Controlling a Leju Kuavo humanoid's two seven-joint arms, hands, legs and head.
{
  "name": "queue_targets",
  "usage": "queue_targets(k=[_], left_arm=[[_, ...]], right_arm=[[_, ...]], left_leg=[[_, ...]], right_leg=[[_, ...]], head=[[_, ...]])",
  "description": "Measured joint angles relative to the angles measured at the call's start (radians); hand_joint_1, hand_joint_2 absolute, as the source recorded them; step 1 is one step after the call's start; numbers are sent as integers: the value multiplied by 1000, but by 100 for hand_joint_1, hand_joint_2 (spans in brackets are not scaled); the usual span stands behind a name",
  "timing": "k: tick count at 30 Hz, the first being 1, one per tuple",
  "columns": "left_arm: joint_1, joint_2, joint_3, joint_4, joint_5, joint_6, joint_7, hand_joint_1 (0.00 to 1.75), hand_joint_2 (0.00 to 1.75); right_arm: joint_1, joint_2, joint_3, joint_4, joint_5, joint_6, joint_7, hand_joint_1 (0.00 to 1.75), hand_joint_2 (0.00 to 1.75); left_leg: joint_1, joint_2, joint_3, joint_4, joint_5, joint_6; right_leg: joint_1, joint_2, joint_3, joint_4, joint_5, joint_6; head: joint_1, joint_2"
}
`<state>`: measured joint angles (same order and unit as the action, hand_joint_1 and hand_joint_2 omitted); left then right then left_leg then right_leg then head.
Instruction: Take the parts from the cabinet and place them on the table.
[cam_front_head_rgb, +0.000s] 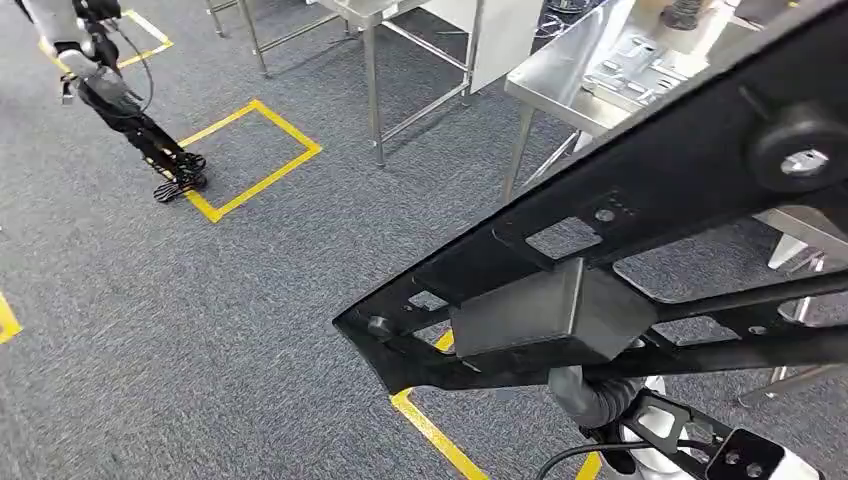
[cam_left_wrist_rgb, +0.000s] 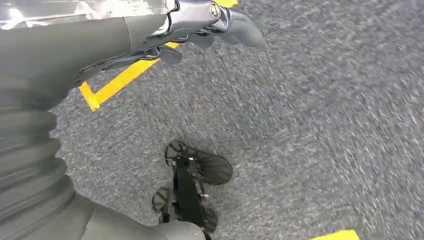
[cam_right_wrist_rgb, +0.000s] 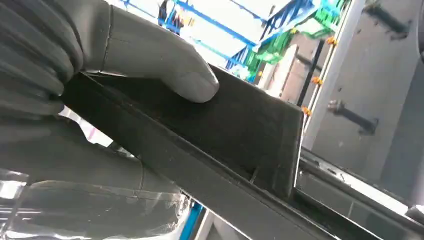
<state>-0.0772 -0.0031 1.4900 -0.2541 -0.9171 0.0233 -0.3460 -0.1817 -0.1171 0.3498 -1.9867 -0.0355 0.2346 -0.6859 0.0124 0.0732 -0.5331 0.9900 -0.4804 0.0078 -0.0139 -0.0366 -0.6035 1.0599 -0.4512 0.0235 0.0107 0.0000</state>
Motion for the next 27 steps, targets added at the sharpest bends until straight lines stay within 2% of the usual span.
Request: queue_targets(k=[1,2,3,5,6,7,8,9,10,11,12,13,14,15,16,17,20,21,22,23,24,25,26,27], left_arm=[[0,0,0,0,0,0,0,0,175],[0,0,0,0,0,0,0,0,175],[0,0,0,0,0,0,-1,0,175],[-1,-1,0,0,1,0,-1,0,175],[-3,-1,-1,0,3,1,-1,0,175],[-5,-1,-1,0,3,1,-1,0,175],[-4,-1,-1,0,3,2,-1,0,175],[-1,-1,-1,0,3,4,-1,0,175],[3,-1,-1,0,3,5,0,0,175],[7,-1,-1,0,3,7,1,0,175],[10,-1,-1,0,3,9,2,0,175],[11,-2,-1,0,3,10,2,0,175],[11,-2,-1,0,3,11,2,0,175],[10,-2,-1,0,3,12,2,0,175],[11,-1,-1,0,3,13,2,0,175],[11,-1,-1,0,3,13,2,0,175],[15,-1,-1,0,4,16,2,0,175],[13,-2,-1,0,4,16,2,0,175],[10,-2,-1,0,4,16,2,0,175],[9,-2,-1,0,4,17,2,0,175],[12,-2,-1,0,4,17,3,0,175],[15,-2,-1,0,3,17,3,0,175],[18,-2,-1,0,3,17,3,0,175],[20,-2,-1,0,3,16,3,0,175]], right_arm=[[-3,0,0,3,-1,-4,0,175,175],[-6,1,1,6,-3,-6,0,175,175],[-8,3,2,9,-5,-8,0,175,175],[-8,3,3,12,-13,-10,0,175,175],[-8,3,3,13,-16,-11,0,175,175],[-10,4,4,14,-19,-11,0,175,175],[-14,6,6,16,-21,-13,0,175,175],[-14,9,8,19,-22,-16,0,175,175],[-13,11,10,22,-24,-16,0,175,175],[-11,11,11,26,-27,-16,0,175,175],[-10,11,11,30,-29,-16,0,175,175],[-9,11,11,33,-31,-16,0,175,175],[-9,11,12,37,-33,-16,0,175,175],[-9,11,12,39,-35,-16,0,175,175],[-9,11,12,40,-35,-16,0,175,175],[-10,11,12,41,-35,-15,0,175,175],[-4,11,11,41,-34,-12,0,175,175],[-3,11,9,41,-34,-11,0,175,175],[0,11,7,41,-33,-10,0,175,175],[-3,11,4,41,-33,-9,0,175,175],[-4,11,4,41,-33,-7,0,175,175],[-3,12,3,42,-33,-6,0,175,175],[-1,12,4,45,-33,-6,0,175,175],[1,12,3,48,-33,-7,0,175,175]], left_leg=[[-3,9,2,1,-3,-5],[-10,16,2,5,-7,-11],[-9,25,3,4,-7,-16],[-9,46,9,1,-9,-25],[-8,50,9,3,-15,-33],[-2,5,7,22,-33,-39],[-1,-36,-17,79,-70,-40],[-1,-56,-57,165,-115,-42],[-1,-64,-99,251,-150,-44],[-1,-66,-134,321,-169,-45],[-1,-66,-146,341,-161,-45],[0,-66,-134,307,-129,-42],[0,-68,-102,236,-84,-40],[1,-78,-59,141,-35,-37],[5,-122,-17,44,6,-34],[7,-167,-7,17,-11,-30],[0,-136,-9,18,-7,-18],[8,-124,-8,10,0,-8],[12,-107,-7,4,6,0],[10,-98,-8,2,7,6],[8,-84,-10,2,7,8],[5,-69,-10,2,6,9],[4,-56,-11,3,6,10],[4,-41,-12,3,6,10]], right_leg=[[8,-50,25,-53,-14,-8],[10,-49,24,-58,-4,-13],[14,-31,20,-52,-5,-15],[16,-9,15,-50,-5,-23],[6,3,20,-58,2,-31],[4,12,22,-62,3,-36],[2,21,21,-62,5,-41],[3,32,20,-62,5,-45],[4,45,18,-62,6,-46],[5,60,17,-61,6,-47],[6,73,17,-61,7,-46],[6,88,18,-60,8,-45],[6,100,19,-59,8,-44],[6,112,21,-57,8,-43],[5,123,20,-54,7,-39],[11,131,14,-49,7,-32],[1,165,3,-54,18,-12],[7,176,-1,-56,21,-3],[3,158,-4,-44,11,-3],[10,105,-24,-6,-19,0],[9,69,-60,68,-61,4],[7,52,-104,162,-104,8],[6,46,-137,231,-128,10],[4,44,-156,271,-132,11]], head=[[-1,0],[-2,0],[-1,0],[-1,0],[-2,0],[-2,0],[-4,0],[-5,0],[-5,0],[-6,0],[-5,0],[-5,0],[-6,0],[-5,0],[-5,0],[-4,0],[-5,0],[-4,0],[-6,0],[6,0],[10,0],[9,0],[9,0],[10,0]])
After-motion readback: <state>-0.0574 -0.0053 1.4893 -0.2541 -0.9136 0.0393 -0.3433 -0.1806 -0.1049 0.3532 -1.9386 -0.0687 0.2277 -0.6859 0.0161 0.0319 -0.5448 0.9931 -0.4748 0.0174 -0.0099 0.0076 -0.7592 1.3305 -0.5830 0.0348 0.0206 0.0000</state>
